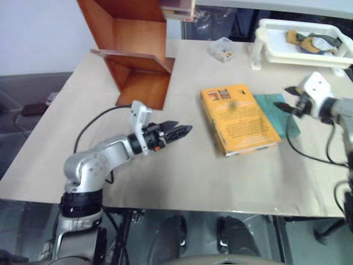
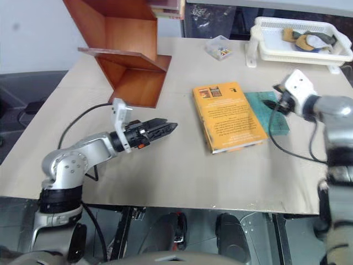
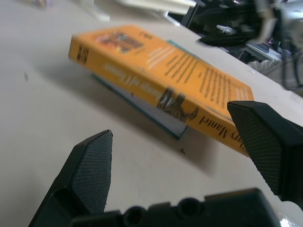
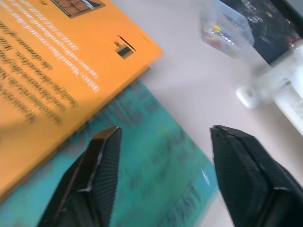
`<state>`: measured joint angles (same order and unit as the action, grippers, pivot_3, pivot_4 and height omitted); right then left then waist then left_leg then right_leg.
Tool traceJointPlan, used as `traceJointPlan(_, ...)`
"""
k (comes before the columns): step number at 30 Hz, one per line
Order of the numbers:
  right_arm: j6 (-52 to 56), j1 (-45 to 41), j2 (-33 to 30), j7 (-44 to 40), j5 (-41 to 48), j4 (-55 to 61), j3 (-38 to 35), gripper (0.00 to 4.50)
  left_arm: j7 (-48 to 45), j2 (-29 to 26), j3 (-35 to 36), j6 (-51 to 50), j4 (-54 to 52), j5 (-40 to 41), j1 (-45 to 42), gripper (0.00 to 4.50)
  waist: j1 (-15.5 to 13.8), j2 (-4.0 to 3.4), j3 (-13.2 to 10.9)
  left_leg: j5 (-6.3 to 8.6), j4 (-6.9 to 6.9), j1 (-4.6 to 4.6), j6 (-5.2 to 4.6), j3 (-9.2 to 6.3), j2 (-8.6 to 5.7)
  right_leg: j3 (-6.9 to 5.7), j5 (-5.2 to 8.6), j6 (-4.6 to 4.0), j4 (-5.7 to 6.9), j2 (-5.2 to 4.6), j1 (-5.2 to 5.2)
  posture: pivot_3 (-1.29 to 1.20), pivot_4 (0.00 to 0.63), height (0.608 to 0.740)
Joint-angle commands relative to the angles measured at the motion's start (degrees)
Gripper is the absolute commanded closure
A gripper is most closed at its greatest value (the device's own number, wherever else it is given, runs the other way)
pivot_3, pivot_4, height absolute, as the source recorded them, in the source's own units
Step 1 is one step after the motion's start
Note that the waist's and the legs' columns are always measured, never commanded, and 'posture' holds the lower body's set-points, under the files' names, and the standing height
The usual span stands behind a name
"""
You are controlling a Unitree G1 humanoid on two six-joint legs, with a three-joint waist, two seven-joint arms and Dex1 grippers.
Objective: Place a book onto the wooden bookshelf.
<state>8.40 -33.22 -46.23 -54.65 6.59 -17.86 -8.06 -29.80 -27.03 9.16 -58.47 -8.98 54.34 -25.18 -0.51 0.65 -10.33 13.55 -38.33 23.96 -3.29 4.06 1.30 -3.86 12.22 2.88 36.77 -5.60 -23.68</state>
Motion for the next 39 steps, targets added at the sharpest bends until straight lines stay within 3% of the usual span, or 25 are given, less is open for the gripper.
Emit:
traceJointPlan(1, 26.94, 23.78, 0.03, 3.52, 16.13, 44.9, -21.61, 1.34, -0.3, 2.87, 1.52, -1.79, 8.48, 1.68, -5.33, 0.0, -1.21, -0.07, 0.03, 0.0, 0.04, 0.13, 0.0, -0.13, -0.03, -0.13, 0.02, 0.02, -0.02, -0.06, -0.04, 0.0, 0.15, 0.74)
traceJointPlan(5, 38.03, 45.31, 8.88, 14.78, 31.42, 73.06, -31.88, 0.01, -3.86, 3.1, -0.19, -1.23, 14.98, -1.2, -9.14, 0.0, -1.17, 0.03, 0.05, 0.02, -0.02, 0.12, 0.01, -0.18, -0.02, -0.16, 0.04, 0.06, -0.01, -0.01, -0.02, 0.0, 0.15, 0.74)
traceJointPlan(8, 28.96, 57.78, 8.57, 29.85, 45.01, 77.86, -29.05, 0.01, -6.11, 3.89, -1.31, -1.41, 20.17, -2.68, -12.17, 0.0, -0.75, 0.12, 0.09, 0.18, -0.08, -0.02, -0.26, -0.12, -0.02, -0.07, 0.17, 0.29, -0.02, -0.02, 0.1, 0.0, 0.15, 0.74)
traceJointPlan(12, 15.19, 64.41, 0.09, 44.79, 50.2, 77.86, -19.07, 0.01, -9.02, 5.33, -2.9, -0.79, 26.68, -5.33, -16.56, 0.0, 0.22, 0.31, 0.14, 0.2, -0.26, -0.16, -0.24, 0.24, -0.05, 0.13, 0.03, -0.04, -0.03, -0.24, 0.1, 0.0, 0.15, 0.74)
traceJointPlan(16, 3.96, 67.11, -8.09, 56.74, 47.46, 77.86, -10.04, 0.01, -12.03, 9.16, -5.36, 0.82, 34.18, -8.66, -21.73, 0.0, -0.39, 0.5, 0.24, 0.16, -0.35, -0.1, -0.3, 0.18, -0.1, 0.08, -0.05, -0.14, -0.02, -0.3, 0.07, 0.0, 0.15, 0.74)
traceJointPlan(21, -4.44, 67.73, -18.02, 67.03, 44.5, 77.86, -2.31, 0.01, -8.27, 15.55, -0.79, -1.12, 41.96, -8.11, -25.74, 0.0, -0.58, 0.58, 0.24, 0.08, -0.34, 0.28, -0.69, 0.12, -0.14, 0.09, -0.17, 0.07, -0.13, -0.23, -0.1, 0.0, 0.15, 0.74)
traceJointPlan(26, -9.75, 65.28, -23.75, 73.22, 42.49, 77.86, 3.82, 0.01, -3.7, 19.24, 2.78, -3.94, 45.96, -8.14, -27.31, 0.0, -0.47, 0.64, 0.21, -0.02, -0.36, 0.71, -0.51, 0.05, -0.15, 0.01, -0.09, 0.38, -0.28, -0.17, -0.4, 0.0, 0.15, 0.74)
traceJointPlan(32, -10.91, 58.67, -27.67, 74.92, 42.77, 77.86, 11.11, 0.01, -1.14, 20.62, 6.39, -4.07, 50.36, -9.25, -29.61, 0.0, -0.46, 0.69, 0.17, 0.12, -0.51, 0.71, -0.76, 0.01, -0.15, -0.03, -0.1, 0.63, -0.28, -0.18, -0.35, 0.0, 0.15, 0.74)
traceJointPlan(39, -6.35, 56.08, -24.47, 72.64, 44.79, 77.86, 12.65, 0.01, -2.54, 20.57, 6.89, -4.63, 50.85, -10.15, -30.7, 0.0, -0.6, 0.73, 0.18, 0.18, -0.85, 0.78, -0.85, -0.04, -0.13, -0.08, -0.14, 0.67, -0.26, -0.2, -0.23, 0.0, 0.15, 0.74)
